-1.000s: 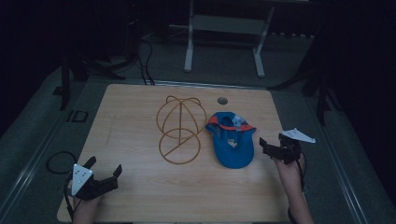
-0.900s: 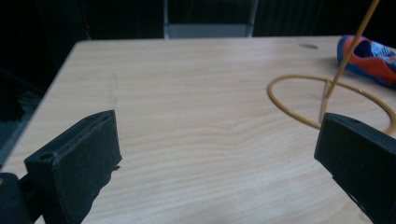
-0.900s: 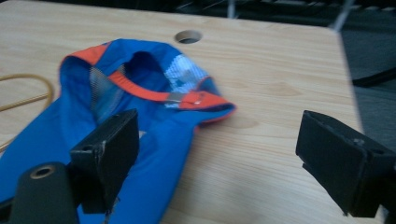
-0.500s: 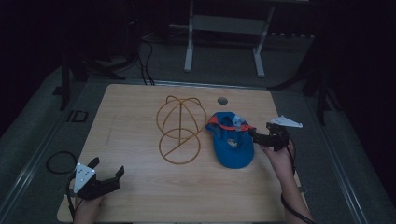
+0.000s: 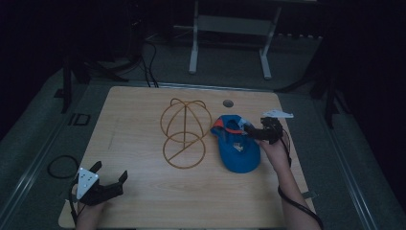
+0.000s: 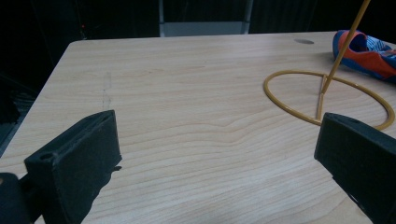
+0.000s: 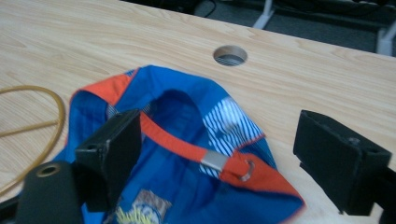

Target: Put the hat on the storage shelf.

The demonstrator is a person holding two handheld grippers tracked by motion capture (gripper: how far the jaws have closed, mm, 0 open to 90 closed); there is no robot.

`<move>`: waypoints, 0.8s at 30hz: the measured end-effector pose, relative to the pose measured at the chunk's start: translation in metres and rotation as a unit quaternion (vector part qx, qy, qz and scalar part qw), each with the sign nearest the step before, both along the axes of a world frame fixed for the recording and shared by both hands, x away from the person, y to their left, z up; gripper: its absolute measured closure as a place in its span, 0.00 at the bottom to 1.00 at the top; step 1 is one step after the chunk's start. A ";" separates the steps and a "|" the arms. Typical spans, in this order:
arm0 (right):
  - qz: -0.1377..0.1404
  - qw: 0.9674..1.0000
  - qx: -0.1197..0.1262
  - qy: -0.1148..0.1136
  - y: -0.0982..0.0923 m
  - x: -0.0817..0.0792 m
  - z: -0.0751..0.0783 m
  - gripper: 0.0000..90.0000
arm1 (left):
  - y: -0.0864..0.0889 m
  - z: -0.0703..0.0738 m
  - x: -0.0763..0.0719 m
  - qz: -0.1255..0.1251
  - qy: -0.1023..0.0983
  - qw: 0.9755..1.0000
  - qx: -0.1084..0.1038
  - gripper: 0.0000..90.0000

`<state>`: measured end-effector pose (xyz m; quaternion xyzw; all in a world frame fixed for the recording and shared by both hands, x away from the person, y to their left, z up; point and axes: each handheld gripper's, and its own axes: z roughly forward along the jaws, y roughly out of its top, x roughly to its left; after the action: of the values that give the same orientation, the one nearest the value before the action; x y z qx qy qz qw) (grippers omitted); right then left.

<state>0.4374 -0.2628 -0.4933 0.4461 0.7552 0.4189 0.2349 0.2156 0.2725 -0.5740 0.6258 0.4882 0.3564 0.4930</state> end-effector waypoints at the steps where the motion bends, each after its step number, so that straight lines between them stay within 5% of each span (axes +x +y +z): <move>1: 0.001 1.000 -0.003 -0.003 0.002 0.002 0.000 0.21 | 0.000 0.000 0.000 0.000 0.001 1.000 0.000 0.01; 15: -0.001 0.999 -0.037 0.020 0.026 0.041 -0.017 0.25 | 0.001 0.001 -0.002 -0.001 -0.001 1.000 -0.001 0.01; 24: -0.016 0.996 -0.067 0.063 0.032 0.062 -0.041 0.25 | 0.002 0.001 -0.002 0.000 -0.002 1.000 -0.001 0.01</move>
<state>0.4991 -0.2308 -0.5347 0.4666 0.7875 0.3351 0.2231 0.2136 0.2740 -0.5727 0.6246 0.4878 0.3570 0.4945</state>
